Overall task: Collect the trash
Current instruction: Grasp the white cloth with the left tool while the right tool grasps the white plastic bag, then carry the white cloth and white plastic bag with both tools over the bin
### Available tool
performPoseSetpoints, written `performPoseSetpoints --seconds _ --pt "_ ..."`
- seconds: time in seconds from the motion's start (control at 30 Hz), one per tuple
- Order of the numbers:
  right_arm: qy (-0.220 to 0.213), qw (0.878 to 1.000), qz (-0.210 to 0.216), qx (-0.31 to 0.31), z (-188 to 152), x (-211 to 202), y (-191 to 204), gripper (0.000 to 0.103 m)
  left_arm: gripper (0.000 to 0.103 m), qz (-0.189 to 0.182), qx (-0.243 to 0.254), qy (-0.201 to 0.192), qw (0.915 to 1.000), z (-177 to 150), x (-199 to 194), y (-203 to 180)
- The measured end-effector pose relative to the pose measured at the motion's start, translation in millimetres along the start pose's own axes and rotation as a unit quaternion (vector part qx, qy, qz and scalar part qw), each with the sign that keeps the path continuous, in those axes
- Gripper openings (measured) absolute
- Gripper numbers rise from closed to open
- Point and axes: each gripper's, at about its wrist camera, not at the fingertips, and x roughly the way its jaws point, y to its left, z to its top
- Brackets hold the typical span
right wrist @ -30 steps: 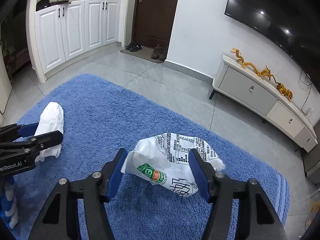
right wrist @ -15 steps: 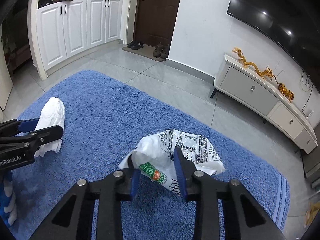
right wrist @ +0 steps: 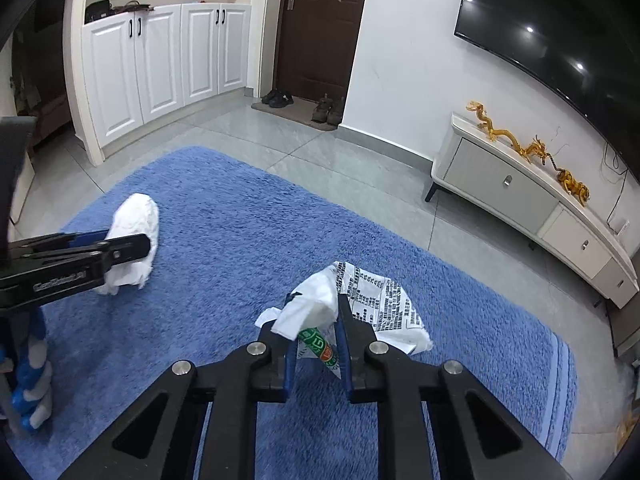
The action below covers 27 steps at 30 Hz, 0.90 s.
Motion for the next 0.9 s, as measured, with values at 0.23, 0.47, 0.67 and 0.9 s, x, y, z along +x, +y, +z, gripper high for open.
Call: performPoseSetpoints --seconds 0.23,0.47,0.67,0.9 --pt "-0.005 1.0 0.01 0.01 -13 -28 3 0.015 0.016 -0.002 -0.01 -0.001 0.9999 -1 1 5" --pt "-0.004 1.0 0.01 0.018 -30 -58 11 0.015 0.007 0.0 0.006 0.0 1.0 -3 -1 -2" --pt "-0.003 0.999 0.016 0.037 -50 -83 10 0.015 0.006 -0.016 0.015 0.0 0.9997 -13 -18 -4" --pt "-0.004 0.998 0.025 0.061 -72 -108 12 0.015 0.006 -0.061 0.033 0.003 0.9976 -34 -52 -4"
